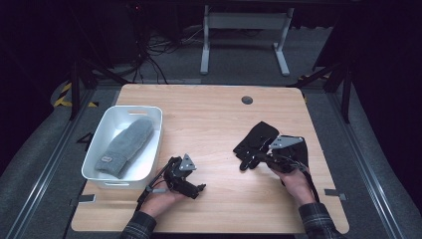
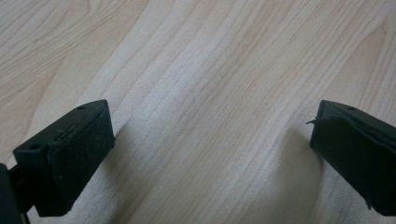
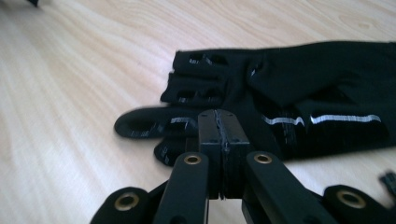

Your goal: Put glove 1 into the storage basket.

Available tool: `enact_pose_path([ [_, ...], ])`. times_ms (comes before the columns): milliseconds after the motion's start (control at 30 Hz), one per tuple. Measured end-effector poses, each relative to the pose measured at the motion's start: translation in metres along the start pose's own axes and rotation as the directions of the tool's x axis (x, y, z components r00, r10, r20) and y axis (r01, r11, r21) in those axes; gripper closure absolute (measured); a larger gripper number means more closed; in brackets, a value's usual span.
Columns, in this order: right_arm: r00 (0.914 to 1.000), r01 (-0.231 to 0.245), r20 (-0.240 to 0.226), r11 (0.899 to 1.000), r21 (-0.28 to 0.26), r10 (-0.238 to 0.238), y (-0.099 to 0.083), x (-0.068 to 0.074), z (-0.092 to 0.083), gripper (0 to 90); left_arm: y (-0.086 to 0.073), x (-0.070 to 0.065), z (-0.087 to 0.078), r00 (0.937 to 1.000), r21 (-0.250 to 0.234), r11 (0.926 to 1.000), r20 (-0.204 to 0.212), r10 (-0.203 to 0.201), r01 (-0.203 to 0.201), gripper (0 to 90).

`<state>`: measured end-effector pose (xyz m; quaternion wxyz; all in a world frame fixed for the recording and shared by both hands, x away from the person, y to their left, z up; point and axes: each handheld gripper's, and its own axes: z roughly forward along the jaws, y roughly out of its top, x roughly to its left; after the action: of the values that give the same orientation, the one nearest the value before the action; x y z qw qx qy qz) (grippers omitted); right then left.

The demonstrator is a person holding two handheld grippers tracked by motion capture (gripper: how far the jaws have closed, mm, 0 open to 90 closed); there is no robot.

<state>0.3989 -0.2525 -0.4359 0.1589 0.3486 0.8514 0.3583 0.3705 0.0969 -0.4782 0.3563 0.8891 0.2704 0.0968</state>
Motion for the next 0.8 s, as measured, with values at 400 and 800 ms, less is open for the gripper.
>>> enact_pose_path([
  [400, 0.9996, 0.018, -0.023, 0.999, 0.04, -0.017, 0.013, 0.001, 0.033, 90.0, 0.0, 0.0, 0.0, 1.0, 0.0, 1.0, 0.0, 0.0, 0.0, 0.1],
  [800, 0.9833, 0.114, -0.145, 0.993, 0.021, -0.109, 0.034, 0.049, 0.057, 90.0, 0.0, 0.0, 0.0, 1.0, 0.0, 1.0, 0.0, -0.003, 0.003, 0.1],
])
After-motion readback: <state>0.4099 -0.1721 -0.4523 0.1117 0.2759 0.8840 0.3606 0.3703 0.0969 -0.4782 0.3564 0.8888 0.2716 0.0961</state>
